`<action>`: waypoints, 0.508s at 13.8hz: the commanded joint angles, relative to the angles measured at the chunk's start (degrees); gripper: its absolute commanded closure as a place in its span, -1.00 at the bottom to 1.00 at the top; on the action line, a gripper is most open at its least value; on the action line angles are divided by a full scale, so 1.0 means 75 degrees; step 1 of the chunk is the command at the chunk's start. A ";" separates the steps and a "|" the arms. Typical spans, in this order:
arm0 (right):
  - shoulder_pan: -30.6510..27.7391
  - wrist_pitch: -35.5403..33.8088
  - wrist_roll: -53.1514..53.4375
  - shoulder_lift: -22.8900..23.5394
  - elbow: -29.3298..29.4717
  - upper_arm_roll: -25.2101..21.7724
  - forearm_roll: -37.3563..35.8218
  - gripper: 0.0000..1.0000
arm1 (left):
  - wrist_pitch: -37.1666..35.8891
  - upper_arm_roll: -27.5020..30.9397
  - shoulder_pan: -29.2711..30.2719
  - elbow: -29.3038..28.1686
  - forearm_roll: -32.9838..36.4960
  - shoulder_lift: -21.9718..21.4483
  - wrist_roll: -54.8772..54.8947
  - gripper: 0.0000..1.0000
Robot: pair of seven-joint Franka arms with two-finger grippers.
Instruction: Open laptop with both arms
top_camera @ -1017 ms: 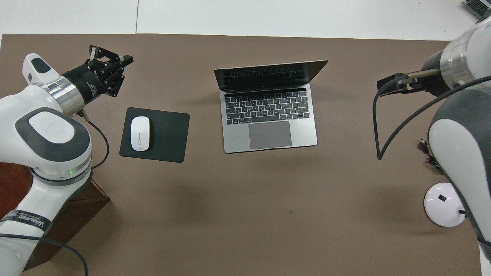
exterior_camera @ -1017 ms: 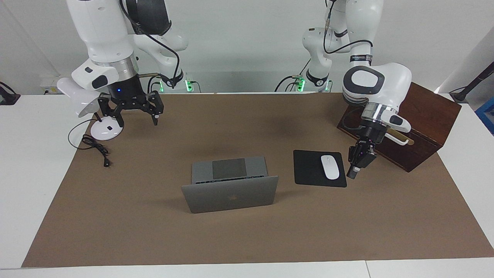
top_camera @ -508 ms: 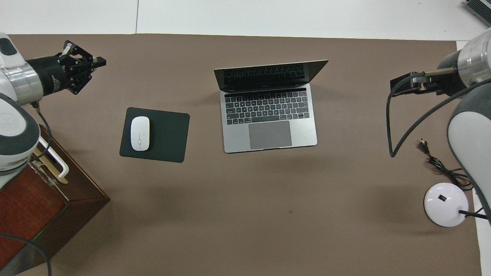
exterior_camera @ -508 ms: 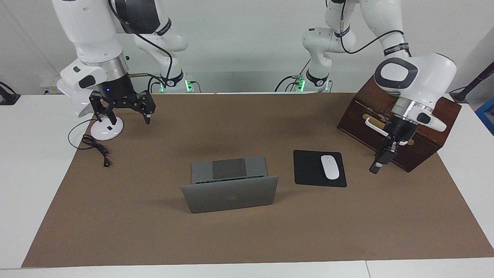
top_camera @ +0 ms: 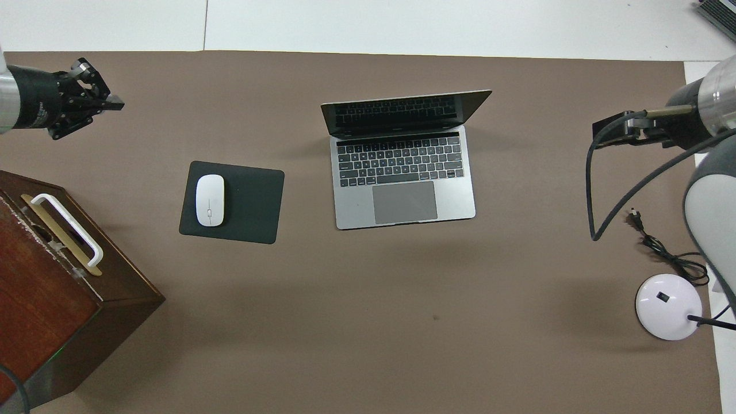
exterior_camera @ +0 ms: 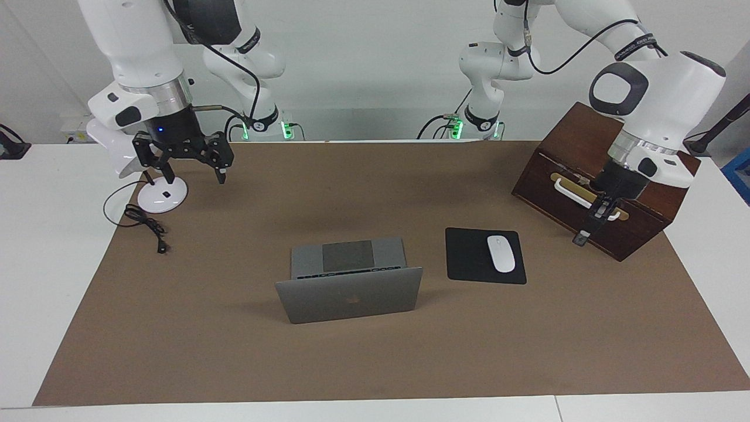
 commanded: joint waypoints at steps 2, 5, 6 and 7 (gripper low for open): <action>-0.0119 -0.0117 0.0149 -0.0271 -0.0226 0.0053 0.0213 -1.00 | -0.1535 -0.0023 0.0243 0.0386 0.1126 -0.0328 0.0354 1.00; -0.0083 -0.0117 0.0149 -0.0282 -0.0238 0.0053 0.0213 -1.00 | -0.2952 0.0012 0.0255 0.0608 0.1561 -0.0540 0.1510 1.00; -0.0083 -0.0117 0.0137 -0.0282 -0.0238 0.0053 0.0213 -1.00 | -0.3374 0.0000 0.0301 0.0771 0.1550 -0.0540 0.1817 1.00; -0.0095 -0.0117 0.0125 -0.0282 -0.0238 0.0064 0.0213 -1.00 | -0.3750 0.0023 0.0336 0.0808 0.1561 -0.0552 0.1878 1.00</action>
